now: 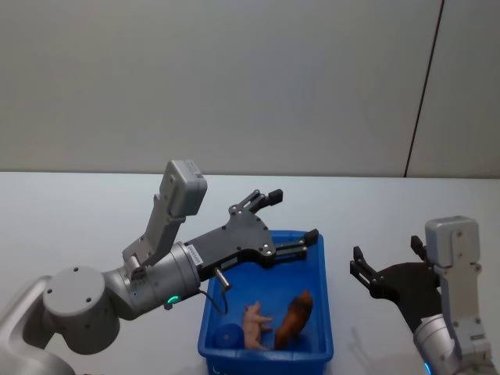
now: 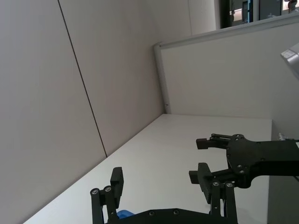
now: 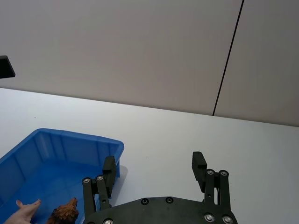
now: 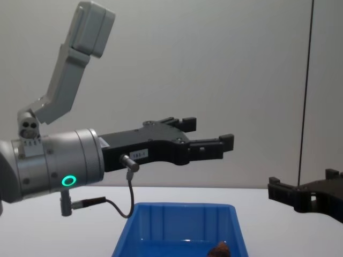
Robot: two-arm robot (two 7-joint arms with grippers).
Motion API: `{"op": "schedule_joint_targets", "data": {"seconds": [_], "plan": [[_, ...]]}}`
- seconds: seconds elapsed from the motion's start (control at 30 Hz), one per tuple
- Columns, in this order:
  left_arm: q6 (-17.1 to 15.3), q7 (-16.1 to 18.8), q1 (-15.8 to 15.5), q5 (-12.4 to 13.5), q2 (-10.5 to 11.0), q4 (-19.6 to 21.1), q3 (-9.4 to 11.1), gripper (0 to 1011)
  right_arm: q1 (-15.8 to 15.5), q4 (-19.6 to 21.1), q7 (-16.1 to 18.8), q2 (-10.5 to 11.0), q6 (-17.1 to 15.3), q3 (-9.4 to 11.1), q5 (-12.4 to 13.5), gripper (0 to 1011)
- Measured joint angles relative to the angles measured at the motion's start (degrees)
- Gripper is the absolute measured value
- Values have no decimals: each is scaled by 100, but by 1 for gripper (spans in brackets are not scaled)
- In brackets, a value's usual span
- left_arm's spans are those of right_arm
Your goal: Pick up the two dolls from the table and place them into the box.
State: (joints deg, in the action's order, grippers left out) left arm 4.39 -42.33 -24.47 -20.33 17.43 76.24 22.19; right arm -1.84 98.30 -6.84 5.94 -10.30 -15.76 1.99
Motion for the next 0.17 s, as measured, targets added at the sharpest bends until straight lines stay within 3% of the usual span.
{"op": "schedule_joint_targets", "data": {"seconds": [0.17], "plan": [[41, -107, -55, -16, -40, -70, 15, 1001, 0, 0, 0, 0, 0, 0, 0, 1001]]}}
